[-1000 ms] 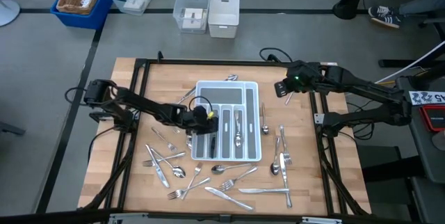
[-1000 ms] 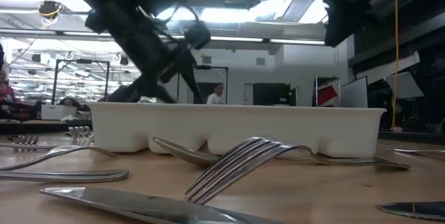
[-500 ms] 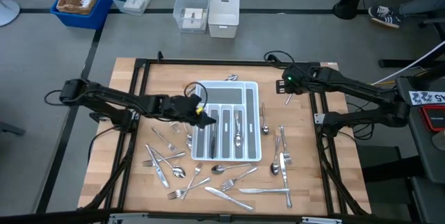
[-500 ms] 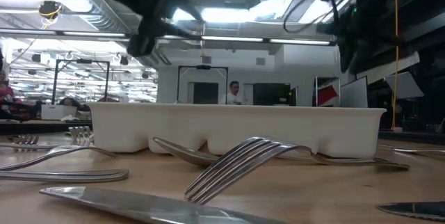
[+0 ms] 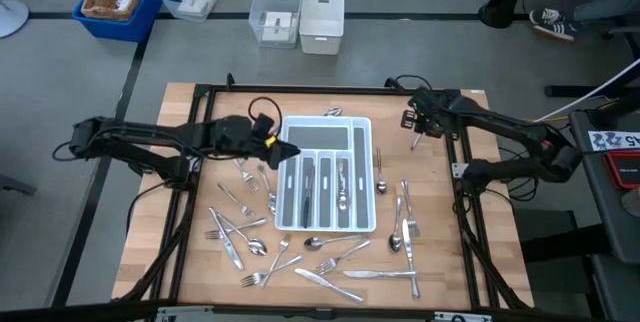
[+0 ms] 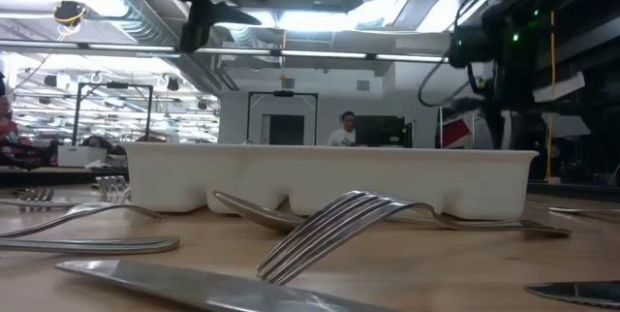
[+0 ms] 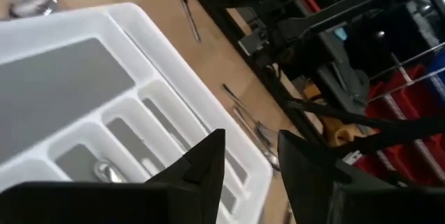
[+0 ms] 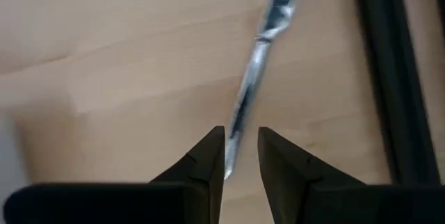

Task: Sort silverware
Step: Put the silver table knife into the white cutlery tray

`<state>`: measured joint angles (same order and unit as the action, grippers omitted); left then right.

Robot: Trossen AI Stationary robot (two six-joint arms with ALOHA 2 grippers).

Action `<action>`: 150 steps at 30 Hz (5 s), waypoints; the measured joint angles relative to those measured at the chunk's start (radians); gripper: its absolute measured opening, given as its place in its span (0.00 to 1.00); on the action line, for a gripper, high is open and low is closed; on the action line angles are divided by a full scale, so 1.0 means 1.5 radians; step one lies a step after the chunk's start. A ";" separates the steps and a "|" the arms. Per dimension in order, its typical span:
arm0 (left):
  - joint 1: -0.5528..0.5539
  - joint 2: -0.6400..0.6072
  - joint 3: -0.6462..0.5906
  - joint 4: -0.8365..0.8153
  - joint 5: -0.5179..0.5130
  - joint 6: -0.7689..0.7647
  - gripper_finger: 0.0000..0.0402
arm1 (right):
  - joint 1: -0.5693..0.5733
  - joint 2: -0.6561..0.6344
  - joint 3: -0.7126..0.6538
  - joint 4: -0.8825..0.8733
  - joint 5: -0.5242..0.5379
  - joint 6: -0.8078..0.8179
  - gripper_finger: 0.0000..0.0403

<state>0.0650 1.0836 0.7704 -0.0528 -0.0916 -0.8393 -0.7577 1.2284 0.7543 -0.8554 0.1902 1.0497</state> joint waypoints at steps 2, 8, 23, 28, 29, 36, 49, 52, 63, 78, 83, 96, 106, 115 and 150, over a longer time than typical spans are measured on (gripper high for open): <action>0.007 0.000 0.000 0.000 0.000 0.015 0.31 | -0.023 0.024 -0.001 0.015 0.000 0.001 0.22; 0.028 0.000 0.000 -0.034 0.000 0.029 0.31 | -0.084 0.102 -0.001 0.095 0.000 -0.003 0.22; 0.050 0.000 0.000 -0.064 0.001 0.064 0.31 | -0.142 0.231 0.001 0.145 -0.014 -0.005 0.22; 0.050 0.000 0.000 -0.064 0.001 0.077 0.31 | -0.142 0.238 0.002 0.142 -0.014 -0.005 0.22; 0.050 0.000 0.000 -0.064 0.001 0.077 0.31 | -0.142 0.239 0.002 0.141 -0.014 -0.005 0.21; 0.050 0.000 0.000 -0.064 0.001 0.076 0.31 | -0.141 0.240 0.002 0.135 -0.026 -0.059 0.08; 0.050 0.000 0.000 -0.064 0.001 0.076 0.31 | -0.142 0.240 0.002 0.132 -0.090 -0.107 0.10; 0.050 0.000 0.000 -0.064 0.001 0.071 0.31 | -0.142 0.240 0.002 0.132 -0.100 -0.125 0.10; 0.050 0.000 0.000 -0.062 0.000 0.068 0.31 | -0.140 0.245 0.040 0.128 -0.228 -0.186 0.10; 0.050 0.000 -0.001 -0.062 0.000 0.053 0.31 | -0.139 0.244 0.053 0.161 -0.367 -0.236 0.10; 0.050 0.000 -0.001 -0.062 0.000 0.053 0.31 | -0.140 0.244 0.053 0.200 -0.427 -0.259 0.10; 0.050 0.000 -0.001 -0.062 0.000 0.053 0.31 | -0.140 0.243 0.054 0.406 -0.613 -0.286 0.10; 0.050 0.000 -0.001 -0.062 0.001 0.071 0.31 | -0.080 0.242 0.054 0.725 -0.751 -0.246 0.10; 0.050 -0.034 -0.001 -0.062 0.001 0.109 0.31 | 0.053 0.241 0.055 1.006 -0.746 -0.402 0.10; 0.050 -0.290 -0.001 -0.069 -0.027 0.302 0.31 | 0.462 0.255 0.105 0.797 -0.284 -1.555 0.10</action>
<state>0.1398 0.6491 0.7696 -0.1562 -0.1321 -0.3870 -0.0649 1.6111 0.9123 0.3395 -0.2353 -1.2829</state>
